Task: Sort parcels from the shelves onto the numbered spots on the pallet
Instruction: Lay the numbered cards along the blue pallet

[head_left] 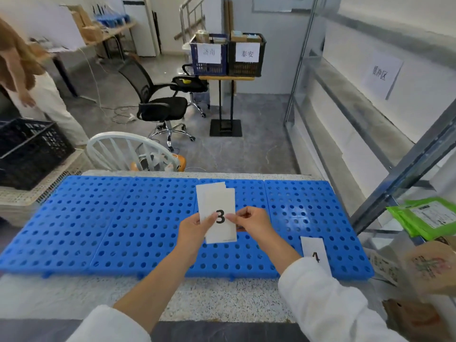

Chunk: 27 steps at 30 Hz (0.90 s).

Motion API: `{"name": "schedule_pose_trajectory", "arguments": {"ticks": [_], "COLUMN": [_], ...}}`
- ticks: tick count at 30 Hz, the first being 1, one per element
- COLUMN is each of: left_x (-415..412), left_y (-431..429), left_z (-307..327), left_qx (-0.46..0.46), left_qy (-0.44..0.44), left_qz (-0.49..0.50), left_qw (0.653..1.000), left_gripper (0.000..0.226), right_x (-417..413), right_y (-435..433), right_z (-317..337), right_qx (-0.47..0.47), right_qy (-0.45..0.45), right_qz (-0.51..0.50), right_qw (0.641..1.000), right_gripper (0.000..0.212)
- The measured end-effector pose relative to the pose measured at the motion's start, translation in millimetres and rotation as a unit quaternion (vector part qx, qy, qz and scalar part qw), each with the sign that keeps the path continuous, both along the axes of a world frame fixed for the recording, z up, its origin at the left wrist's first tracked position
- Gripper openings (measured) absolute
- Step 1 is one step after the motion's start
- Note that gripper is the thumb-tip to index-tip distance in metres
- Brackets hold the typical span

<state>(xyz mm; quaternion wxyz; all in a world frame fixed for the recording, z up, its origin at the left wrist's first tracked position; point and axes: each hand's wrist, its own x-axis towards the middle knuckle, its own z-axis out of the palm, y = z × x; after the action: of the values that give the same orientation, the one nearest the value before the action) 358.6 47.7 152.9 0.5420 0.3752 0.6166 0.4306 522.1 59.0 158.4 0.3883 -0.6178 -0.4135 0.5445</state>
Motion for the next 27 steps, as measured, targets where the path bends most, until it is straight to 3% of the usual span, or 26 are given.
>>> {"name": "schedule_pose_trajectory", "arguments": {"ticks": [5,10,16,20,27], "left_x": [-22.1,-38.4,-45.9,-43.8,-33.5], "left_y": [0.0,-6.5,-10.6,-8.4,-4.2], "left_z": [-11.0,-25.1,-35.3,-35.6,-37.8], "left_qx": [-0.015,-0.045,-0.079,-0.071,-0.059], "left_qy": [-0.028,0.009,0.039,0.012,-0.033], "left_qz": [0.016,0.027,-0.002,0.011,0.023], "left_qw": [0.999,0.999,0.996,0.997,0.997], "left_gripper": [0.021,0.018,0.038,0.022,0.02], "right_x": [-14.5,-15.7,-32.1,-33.4,-19.1], "right_y": [5.7,4.9,0.4,1.9,6.1], "right_z": [-8.0,-28.2,-42.9,-47.8,-56.0], "right_qx": [0.003,-0.042,-0.019,-0.008,-0.012], "right_qy": [0.001,-0.003,-0.039,-0.047,-0.06], "right_qz": [-0.025,-0.047,-0.022,-0.012,-0.054], "right_qw": [1.0,0.998,0.999,0.999,0.997], "right_gripper": [0.013,0.008,0.006,0.005,0.013]}}
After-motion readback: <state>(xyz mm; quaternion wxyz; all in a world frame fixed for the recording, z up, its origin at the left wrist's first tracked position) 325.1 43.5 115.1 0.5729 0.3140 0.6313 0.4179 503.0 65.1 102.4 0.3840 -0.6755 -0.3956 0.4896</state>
